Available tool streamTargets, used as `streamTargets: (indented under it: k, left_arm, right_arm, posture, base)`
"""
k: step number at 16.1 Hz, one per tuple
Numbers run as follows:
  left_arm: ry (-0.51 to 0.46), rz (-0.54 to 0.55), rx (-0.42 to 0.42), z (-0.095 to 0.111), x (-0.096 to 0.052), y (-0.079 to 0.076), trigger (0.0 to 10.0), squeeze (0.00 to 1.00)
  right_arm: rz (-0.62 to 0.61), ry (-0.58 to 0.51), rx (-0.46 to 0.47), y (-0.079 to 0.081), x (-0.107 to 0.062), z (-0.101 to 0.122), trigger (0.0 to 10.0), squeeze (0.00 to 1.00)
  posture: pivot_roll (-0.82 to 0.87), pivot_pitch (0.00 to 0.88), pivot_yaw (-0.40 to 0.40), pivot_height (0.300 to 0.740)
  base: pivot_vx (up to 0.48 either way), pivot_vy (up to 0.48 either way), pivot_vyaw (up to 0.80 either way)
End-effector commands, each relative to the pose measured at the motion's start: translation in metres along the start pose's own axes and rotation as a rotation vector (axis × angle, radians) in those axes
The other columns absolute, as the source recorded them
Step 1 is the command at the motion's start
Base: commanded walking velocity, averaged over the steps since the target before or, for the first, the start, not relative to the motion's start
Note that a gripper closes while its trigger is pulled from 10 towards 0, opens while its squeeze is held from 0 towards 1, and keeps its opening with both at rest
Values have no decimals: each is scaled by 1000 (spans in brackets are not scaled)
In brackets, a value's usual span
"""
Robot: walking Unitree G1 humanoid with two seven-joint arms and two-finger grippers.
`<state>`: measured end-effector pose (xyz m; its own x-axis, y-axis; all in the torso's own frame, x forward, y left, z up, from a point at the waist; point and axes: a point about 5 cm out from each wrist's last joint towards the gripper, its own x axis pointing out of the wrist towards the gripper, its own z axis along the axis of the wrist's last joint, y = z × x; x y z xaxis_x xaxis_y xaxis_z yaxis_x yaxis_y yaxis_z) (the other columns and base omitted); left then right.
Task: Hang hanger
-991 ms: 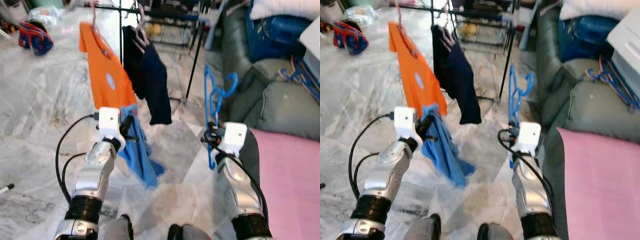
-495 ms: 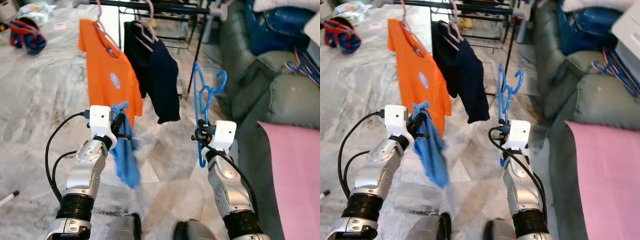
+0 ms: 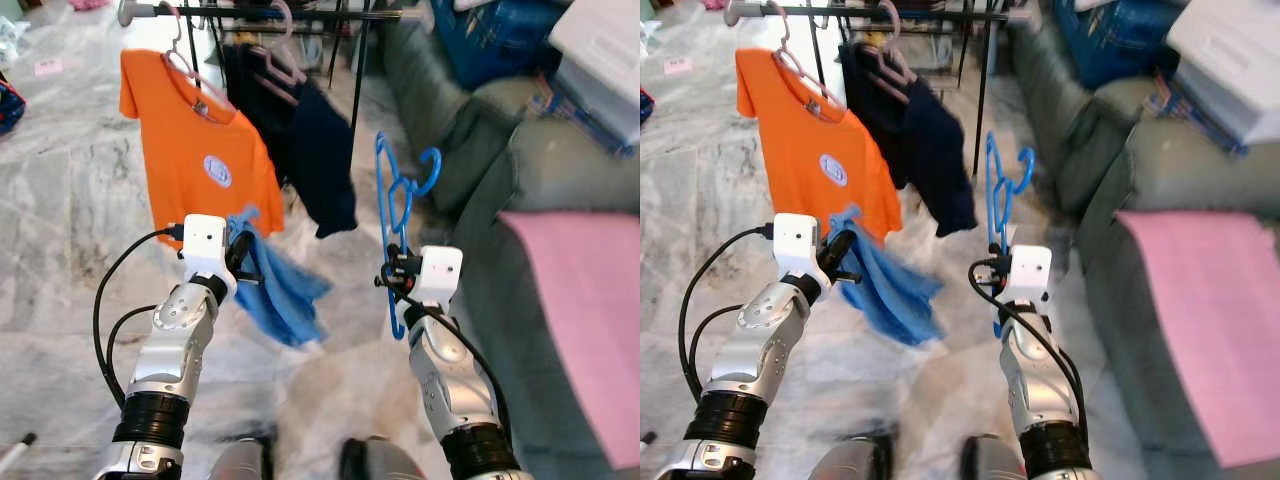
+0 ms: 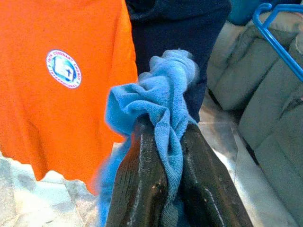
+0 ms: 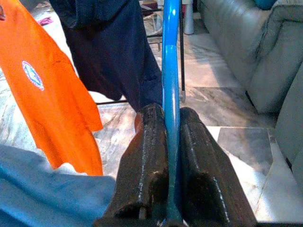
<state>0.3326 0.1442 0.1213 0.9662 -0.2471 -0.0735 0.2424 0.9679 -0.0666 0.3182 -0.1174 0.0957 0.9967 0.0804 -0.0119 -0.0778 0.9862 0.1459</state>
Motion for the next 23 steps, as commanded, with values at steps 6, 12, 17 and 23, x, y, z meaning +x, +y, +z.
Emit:
streamTargets:
  k: [6, 12, 17, 23]
  left_arm:
    - [12, -13, 4, -6, -2, -9, 10000, 0]
    - [11, 8, 6, -6, -2, -6, 10000, 0]
    - [11, 5, 11, -5, -4, -8, 10000, 0]
    - [11, -8, 22, -3, -2, -9, 10000, 0]
  right_arm:
    - [7, 6, -18, -6, -3, -4, 10000, 0]
    - [26, 6, -21, -3, -2, -4, 10000, 0]
    - [30, 9, -24, -1, -2, -4, 10000, 0]
    - [24, 6, -19, -1, -2, -4, 10000, 0]
  posture:
    - [95, 253, -47, 740]
    - [103, 255, -51, 740]
    - [105, 259, -53, 740]
    - [103, 263, -41, 740]
  base:
    - [0, 456, 0]
    - [-92, 0, 388]
    - [-342, 0, 94]
    - [-382, 0, 0]
